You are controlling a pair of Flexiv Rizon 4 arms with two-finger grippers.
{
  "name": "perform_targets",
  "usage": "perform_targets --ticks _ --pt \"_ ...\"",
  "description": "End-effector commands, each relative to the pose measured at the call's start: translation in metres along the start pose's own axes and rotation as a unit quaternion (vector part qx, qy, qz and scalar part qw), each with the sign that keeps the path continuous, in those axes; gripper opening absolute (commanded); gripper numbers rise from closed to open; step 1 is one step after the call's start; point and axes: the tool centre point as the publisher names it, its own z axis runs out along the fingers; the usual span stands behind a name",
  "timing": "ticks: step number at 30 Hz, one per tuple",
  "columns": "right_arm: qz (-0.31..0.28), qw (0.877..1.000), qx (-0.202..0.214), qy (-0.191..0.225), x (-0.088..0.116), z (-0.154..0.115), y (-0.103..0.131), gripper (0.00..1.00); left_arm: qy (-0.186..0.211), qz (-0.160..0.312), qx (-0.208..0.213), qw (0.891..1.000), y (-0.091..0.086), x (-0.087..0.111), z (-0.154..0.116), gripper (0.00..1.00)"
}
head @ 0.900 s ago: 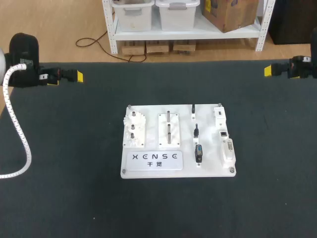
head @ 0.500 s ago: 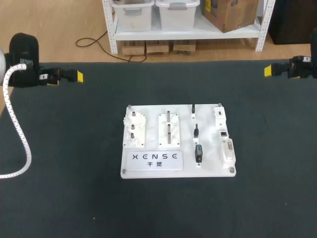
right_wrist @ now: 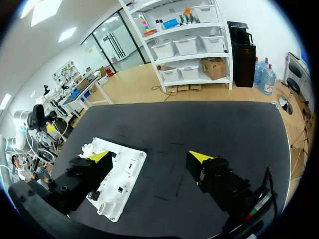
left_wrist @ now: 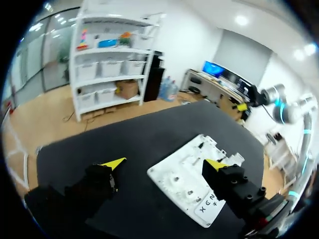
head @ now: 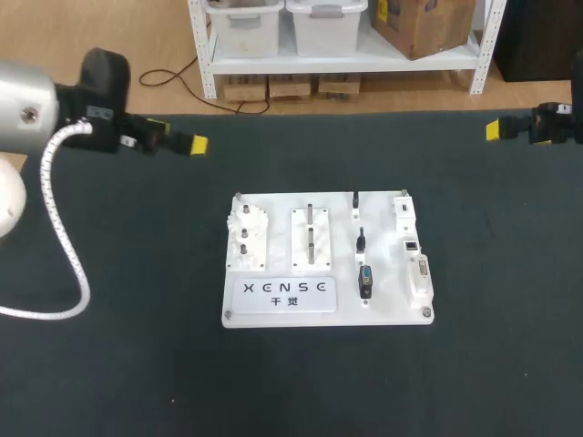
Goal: Insert the Ethernet cable into its matching sockets.
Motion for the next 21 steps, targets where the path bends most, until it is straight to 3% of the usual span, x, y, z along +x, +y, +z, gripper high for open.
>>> perform_targets --ticks 1,8,14,18,21 --pt "0.0 1.0 0.001 0.0 0.0 -0.001 0.0 1.0 -0.07 0.17 0.158 0.97 -0.015 0.002 0.021 1.0" --pt "0.0 1.0 0.001 0.0 0.0 -0.001 0.0 1.0 -0.069 0.266 0.236 0.932 -0.052 0.01 0.038 1.0" --pt "0.0 1.0 0.001 0.0 0.0 -0.001 0.0 1.0 -0.053 0.322 0.268 0.906 -0.078 0.02 0.046 1.0" --pt "0.0 1.0 0.001 0.0 0.0 -0.001 0.0 1.0 -0.04 0.34 0.277 0.898 -0.09 0.03 0.051 1.0" --pt "0.0 1.0 0.001 0.0 0.0 -0.001 0.0 1.0 -0.032 0.341 0.274 0.899 -0.095 0.036 0.056 1.0"
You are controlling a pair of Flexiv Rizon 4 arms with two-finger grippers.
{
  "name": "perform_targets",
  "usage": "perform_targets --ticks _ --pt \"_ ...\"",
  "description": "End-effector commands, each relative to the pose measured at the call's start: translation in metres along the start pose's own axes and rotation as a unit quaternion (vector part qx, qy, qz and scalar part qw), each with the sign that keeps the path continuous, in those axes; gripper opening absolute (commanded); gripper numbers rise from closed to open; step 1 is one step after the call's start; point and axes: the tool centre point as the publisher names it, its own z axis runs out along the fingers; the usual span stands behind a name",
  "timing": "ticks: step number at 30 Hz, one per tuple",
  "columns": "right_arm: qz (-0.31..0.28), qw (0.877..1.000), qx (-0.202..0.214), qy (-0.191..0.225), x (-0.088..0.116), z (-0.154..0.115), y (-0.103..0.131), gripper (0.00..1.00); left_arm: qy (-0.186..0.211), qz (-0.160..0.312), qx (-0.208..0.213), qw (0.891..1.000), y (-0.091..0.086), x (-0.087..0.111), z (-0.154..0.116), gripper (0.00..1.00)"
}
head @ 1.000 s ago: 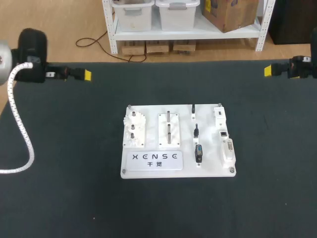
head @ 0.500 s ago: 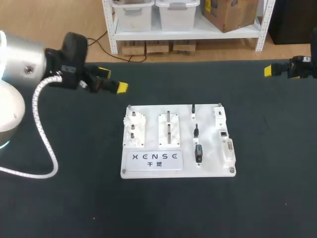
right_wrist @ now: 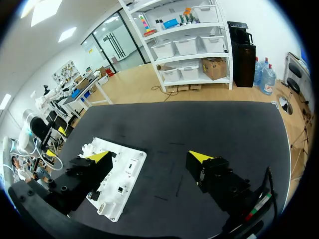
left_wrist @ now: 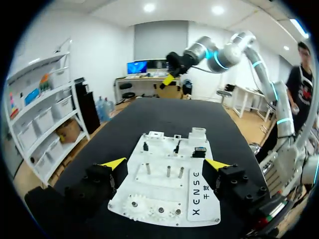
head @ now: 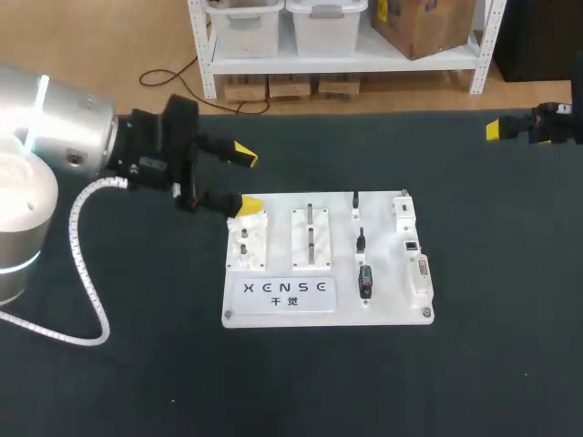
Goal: Insert the Ethernet cable into its matching sockets.
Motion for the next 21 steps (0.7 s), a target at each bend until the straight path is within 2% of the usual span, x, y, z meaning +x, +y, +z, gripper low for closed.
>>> perform_targets --ticks 1,5,16,21 --pt "0.0 1.0 0.001 0.0 0.0 -0.001 0.0 1.0 -0.007 0.065 0.069 0.995 0.0 0.007 0.008 1.0" --pt "0.0 1.0 0.001 0.0 0.0 -0.001 0.0 1.0 0.011 0.068 0.082 0.994 -0.01 0.012 0.018 1.0" --pt "0.0 1.0 0.001 0.0 0.0 -0.001 0.0 1.0 0.023 0.046 0.074 0.996 -0.02 0.021 0.028 1.0" --pt "0.0 1.0 0.001 0.0 0.0 -0.001 0.0 1.0 0.032 0.034 0.047 0.998 -0.021 0.022 0.029 1.0"
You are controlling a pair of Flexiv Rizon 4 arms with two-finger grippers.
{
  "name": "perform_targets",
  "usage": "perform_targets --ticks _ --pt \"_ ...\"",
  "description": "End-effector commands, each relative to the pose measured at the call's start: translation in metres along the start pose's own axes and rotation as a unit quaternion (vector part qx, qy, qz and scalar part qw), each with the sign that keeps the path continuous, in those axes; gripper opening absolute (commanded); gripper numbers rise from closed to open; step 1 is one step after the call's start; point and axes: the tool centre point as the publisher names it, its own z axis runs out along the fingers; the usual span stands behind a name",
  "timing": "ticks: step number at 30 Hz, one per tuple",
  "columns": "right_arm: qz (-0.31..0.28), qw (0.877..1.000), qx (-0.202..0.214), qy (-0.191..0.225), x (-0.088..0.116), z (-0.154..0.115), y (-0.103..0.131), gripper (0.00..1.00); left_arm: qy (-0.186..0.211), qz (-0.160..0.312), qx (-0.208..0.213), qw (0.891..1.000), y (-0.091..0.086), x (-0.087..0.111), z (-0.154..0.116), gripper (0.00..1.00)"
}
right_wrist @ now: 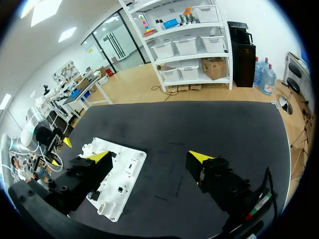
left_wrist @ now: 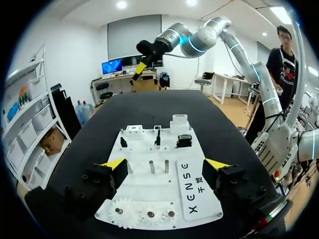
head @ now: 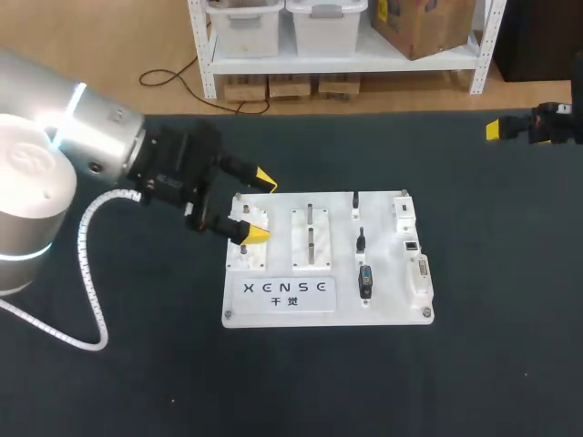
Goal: Insert the Ethernet cable into its matching sockets.
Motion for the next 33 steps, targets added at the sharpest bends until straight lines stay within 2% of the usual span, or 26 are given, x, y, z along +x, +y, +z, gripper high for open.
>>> perform_targets --ticks 1,17,21,24,33 --pt "0.0 1.0 0.001 0.0 0.0 -0.001 0.0 1.0 0.004 -0.008 -0.021 1.0 -0.003 -0.001 0.003 1.0" --pt "0.0 1.0 0.001 0.0 0.0 -0.001 0.0 1.0 0.004 -0.008 -0.021 1.0 -0.003 -0.001 0.003 1.0" --pt "-0.015 0.999 0.01 0.028 0.002 0.008 0.023 1.0 0.004 -0.008 -0.021 1.0 -0.003 -0.001 0.003 1.0" --pt "-0.019 0.998 0.022 0.052 0.007 0.017 0.05 1.0 0.004 -0.008 -0.021 1.0 -0.003 -0.001 0.003 1.0" --pt "-0.033 0.99 0.069 0.12 0.036 0.047 0.123 1.0 0.004 -0.008 -0.021 1.0 -0.003 -0.001 0.003 1.0"
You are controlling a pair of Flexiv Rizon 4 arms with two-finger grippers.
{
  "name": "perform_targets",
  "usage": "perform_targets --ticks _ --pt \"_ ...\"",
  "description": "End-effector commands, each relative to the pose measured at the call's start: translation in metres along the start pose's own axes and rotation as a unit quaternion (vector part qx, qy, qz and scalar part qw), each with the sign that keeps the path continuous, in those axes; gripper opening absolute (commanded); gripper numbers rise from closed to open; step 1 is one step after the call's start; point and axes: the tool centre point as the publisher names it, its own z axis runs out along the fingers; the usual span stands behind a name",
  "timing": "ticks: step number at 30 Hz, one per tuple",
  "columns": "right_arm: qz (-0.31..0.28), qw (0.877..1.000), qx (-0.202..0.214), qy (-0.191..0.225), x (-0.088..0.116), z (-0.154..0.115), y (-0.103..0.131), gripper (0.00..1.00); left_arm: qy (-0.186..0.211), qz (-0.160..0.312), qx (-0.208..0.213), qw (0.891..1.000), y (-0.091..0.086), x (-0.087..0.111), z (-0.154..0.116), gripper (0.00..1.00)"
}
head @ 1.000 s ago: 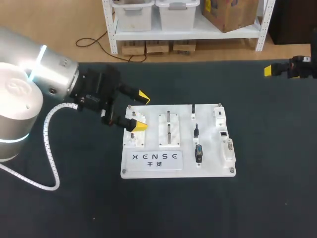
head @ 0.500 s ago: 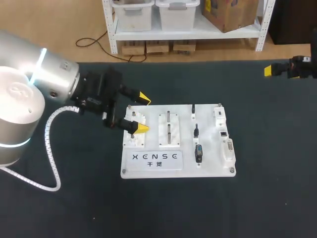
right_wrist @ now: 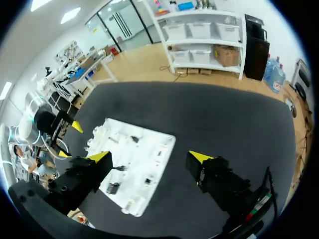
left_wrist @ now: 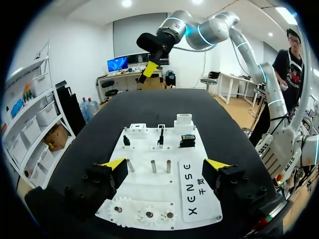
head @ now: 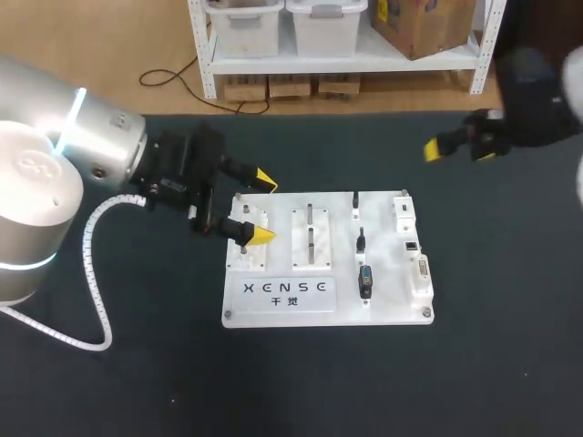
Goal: Insert the Ethernet cable into its matching sockets.
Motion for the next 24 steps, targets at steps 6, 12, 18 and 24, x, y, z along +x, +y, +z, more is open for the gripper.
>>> perform_targets --ticks 6,12,18,24 --pt "0.013 0.992 0.104 0.068 0.022 0.045 0.06 1.0 -0.001 0.001 -0.001 1.0 -0.001 0.001 0.0 1.0" --pt "0.037 0.985 0.135 0.104 0.042 0.075 0.072 1.0 -0.001 0.001 -0.001 1.0 -0.001 0.001 0.0 1.0" --pt "0.036 0.978 0.161 0.126 0.056 0.099 0.08 1.0 -0.001 0.001 -0.001 1.0 -0.001 0.001 0.0 1.0" --pt "0.043 0.97 0.185 0.149 0.066 0.115 0.079 1.0 -0.001 0.001 -0.001 1.0 -0.001 0.001 0.0 1.0"
